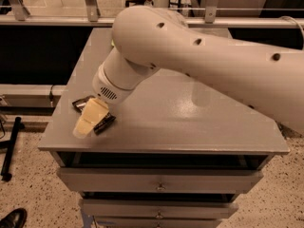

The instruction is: Move rxbar chocolate near redbull can

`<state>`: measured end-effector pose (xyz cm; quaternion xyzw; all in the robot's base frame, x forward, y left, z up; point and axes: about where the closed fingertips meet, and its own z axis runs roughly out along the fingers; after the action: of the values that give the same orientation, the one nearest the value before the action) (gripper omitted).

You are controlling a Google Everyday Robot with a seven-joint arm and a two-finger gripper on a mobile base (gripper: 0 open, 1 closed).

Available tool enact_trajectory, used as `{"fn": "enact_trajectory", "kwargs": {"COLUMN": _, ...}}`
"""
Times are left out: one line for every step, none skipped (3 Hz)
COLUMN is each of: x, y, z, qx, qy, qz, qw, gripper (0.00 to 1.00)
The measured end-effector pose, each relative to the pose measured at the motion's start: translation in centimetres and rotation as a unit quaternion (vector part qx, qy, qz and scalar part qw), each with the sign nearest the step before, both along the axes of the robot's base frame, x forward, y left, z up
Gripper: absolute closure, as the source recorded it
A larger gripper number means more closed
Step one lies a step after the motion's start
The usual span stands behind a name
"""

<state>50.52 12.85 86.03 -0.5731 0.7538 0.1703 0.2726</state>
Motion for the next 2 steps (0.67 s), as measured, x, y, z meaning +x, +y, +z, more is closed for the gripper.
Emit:
{"fn": "enact_trajectory", "kwargs": {"x": 0.76, "y": 0.96, "z": -1.6, "qx": -0.008, "qy": 0.007, "qz": -0.015, "qw": 0.9998, "gripper": 0.0}}
{"fn": "enact_trajectory", "kwargs": {"x": 0.88, "y": 1.51, "z": -2.57, "qx": -0.015, "qy": 0.004, "qz": -0.034, "qw": 0.9993, "gripper": 0.15}}
